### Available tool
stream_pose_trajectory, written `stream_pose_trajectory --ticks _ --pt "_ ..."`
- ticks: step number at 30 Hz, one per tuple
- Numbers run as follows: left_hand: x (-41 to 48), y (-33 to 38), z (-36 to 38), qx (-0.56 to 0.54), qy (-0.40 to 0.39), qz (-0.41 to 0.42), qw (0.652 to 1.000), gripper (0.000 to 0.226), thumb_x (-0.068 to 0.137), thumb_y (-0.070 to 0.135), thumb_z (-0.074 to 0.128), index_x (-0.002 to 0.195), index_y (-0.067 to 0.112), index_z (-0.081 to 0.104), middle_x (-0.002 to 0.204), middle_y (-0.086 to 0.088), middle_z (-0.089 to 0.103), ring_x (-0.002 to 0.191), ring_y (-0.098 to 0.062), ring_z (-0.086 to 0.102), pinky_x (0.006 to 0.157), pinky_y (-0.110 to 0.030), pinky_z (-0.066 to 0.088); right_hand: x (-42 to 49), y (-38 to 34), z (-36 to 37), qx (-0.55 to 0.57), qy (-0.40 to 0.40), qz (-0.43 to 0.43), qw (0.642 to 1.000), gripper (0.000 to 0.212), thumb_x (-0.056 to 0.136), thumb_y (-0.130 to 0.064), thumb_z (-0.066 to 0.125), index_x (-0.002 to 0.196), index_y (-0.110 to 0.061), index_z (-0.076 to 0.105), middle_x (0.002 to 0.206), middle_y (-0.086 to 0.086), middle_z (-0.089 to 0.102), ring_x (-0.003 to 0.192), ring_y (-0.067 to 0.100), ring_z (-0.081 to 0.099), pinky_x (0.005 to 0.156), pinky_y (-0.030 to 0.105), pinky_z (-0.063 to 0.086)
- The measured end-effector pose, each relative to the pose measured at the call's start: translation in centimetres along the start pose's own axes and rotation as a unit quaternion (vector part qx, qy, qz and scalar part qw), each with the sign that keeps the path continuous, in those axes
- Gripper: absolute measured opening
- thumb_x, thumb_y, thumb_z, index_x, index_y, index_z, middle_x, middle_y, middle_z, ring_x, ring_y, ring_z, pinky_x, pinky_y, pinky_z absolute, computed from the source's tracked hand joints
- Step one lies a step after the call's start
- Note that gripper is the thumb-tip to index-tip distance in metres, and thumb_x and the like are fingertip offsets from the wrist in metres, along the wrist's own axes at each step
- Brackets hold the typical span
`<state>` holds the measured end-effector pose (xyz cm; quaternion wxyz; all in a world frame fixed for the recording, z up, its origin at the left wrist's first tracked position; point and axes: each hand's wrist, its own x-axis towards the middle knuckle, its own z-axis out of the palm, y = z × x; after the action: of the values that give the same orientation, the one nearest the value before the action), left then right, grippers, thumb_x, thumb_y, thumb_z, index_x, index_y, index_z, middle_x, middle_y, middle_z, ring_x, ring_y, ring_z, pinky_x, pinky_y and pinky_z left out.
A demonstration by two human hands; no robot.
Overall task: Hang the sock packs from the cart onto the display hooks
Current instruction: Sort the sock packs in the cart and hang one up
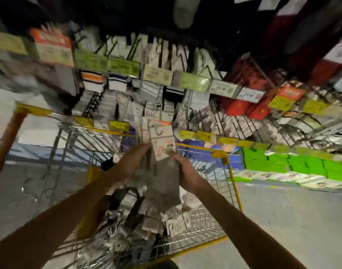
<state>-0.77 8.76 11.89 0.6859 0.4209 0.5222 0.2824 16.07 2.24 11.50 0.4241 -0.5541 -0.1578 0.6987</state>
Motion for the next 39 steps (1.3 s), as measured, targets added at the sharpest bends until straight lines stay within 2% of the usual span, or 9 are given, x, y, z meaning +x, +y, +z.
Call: stream_pose_trajectory --ticks 3,7,11,14,17,21,24,35,39 --pt "-2.0 5.3 0.7 0.06 -0.066 0.077 0.993 0.011 0.092 0.02 0.068 0.085 0.015 0.075 0.08 0.007 0.073 0.074 -0.006 0.067 0.066 -0.018 0.05 -2.6 -3.7 1.6 -0.068 0.07 -0.055 0.994 0.03 0.082 -0.031 0.076 0.105 -0.014 0.069 0.091 0.005 0.076 0.077 0.016 0.072 0.072 0.033 0.059" --pt "-3.9 11.3 1.4 0.095 -0.1 0.151 0.979 0.017 0.089 0.0 0.066 0.104 -0.006 0.07 0.103 -0.005 0.074 0.079 -0.002 0.069 0.075 -0.017 0.054 -7.3 -9.4 4.4 -0.194 0.101 -0.126 0.968 0.074 0.074 -0.057 0.077 0.121 -0.001 0.063 0.12 0.014 0.068 0.11 0.031 0.065 0.1 0.051 0.049" --pt "-7.0 16.8 2.7 0.098 -0.14 0.197 0.965 0.025 0.086 0.026 0.073 0.108 0.014 0.072 0.116 -0.018 0.07 0.102 -0.022 0.063 0.095 -0.047 0.05 -12.9 -14.6 6.5 -0.257 0.071 -0.199 0.943 0.022 0.097 -0.034 0.058 0.107 -0.016 0.068 0.097 -0.008 0.073 0.086 0.001 0.07 0.076 0.022 0.055" --pt "-8.9 20.4 3.6 0.112 -0.143 0.239 0.954 0.04 0.086 0.034 0.072 0.113 0.004 0.065 0.106 -0.023 0.066 0.097 -0.021 0.058 0.095 -0.053 0.048 -15.8 -17.5 7.0 -0.295 0.06 -0.274 0.913 0.016 0.099 -0.029 0.055 0.108 -0.022 0.066 0.098 -0.01 0.071 0.086 -0.001 0.067 0.078 0.024 0.053" --pt "-11.0 24.7 5.2 0.122 -0.169 0.274 0.939 0.021 0.092 0.024 0.066 0.108 0.01 0.065 0.099 0.01 0.071 0.096 -0.006 0.064 0.091 -0.033 0.055 -18.4 -20.9 7.5 -0.287 0.07 -0.34 0.893 0.019 0.098 -0.024 0.058 0.113 -0.019 0.067 0.108 -0.002 0.072 0.096 0.012 0.068 0.088 0.035 0.054" --pt "-13.2 29.7 7.2 0.111 -0.166 0.321 0.926 0.019 0.095 0.014 0.062 0.113 0.009 0.065 0.107 0.006 0.07 0.098 0.0 0.066 0.089 -0.024 0.053 -22.2 -25.6 8.2 -0.282 0.084 -0.398 0.869 0.029 0.098 -0.015 0.056 0.123 -0.002 0.062 0.113 0.005 0.068 0.086 0.001 0.069 0.076 0.018 0.054" --pt "-14.4 33.4 8.4 0.111 -0.178 0.345 0.915 0.024 0.094 0.018 0.064 0.117 0.024 0.066 0.108 0.02 0.071 0.102 0.004 0.066 0.083 -0.015 0.052 -24.1 -28.6 8.4 -0.269 0.089 -0.439 0.853 0.032 0.096 -0.02 0.06 0.124 -0.004 0.062 0.118 0.006 0.07 0.104 0.016 0.069 0.085 0.028 0.056" --pt "-14.2 45.2 16.0 0.103 -0.14 0.44 0.881 0.023 0.088 0.022 0.072 0.108 0.01 0.073 0.104 0.013 0.071 0.094 0.008 0.066 0.075 -0.01 0.051 -28.7 -40.4 6.6 -0.213 0.107 -0.517 0.822 0.025 0.095 -0.025 0.062 0.117 -0.012 0.061 0.11 -0.002 0.071 0.096 0.011 0.07 0.073 0.022 0.056" --pt "-13.5 47.8 18.8 0.077 -0.154 0.435 0.884 0.024 0.088 0.022 0.072 0.109 0.01 0.073 0.108 0.002 0.075 0.1 -0.009 0.07 0.081 -0.02 0.056 -29.1 -44.6 4.6 -0.194 0.094 -0.522 0.825 0.027 0.097 -0.028 0.06 0.118 -0.011 0.062 0.108 -0.001 0.071 0.097 0.014 0.07 0.072 0.022 0.056"
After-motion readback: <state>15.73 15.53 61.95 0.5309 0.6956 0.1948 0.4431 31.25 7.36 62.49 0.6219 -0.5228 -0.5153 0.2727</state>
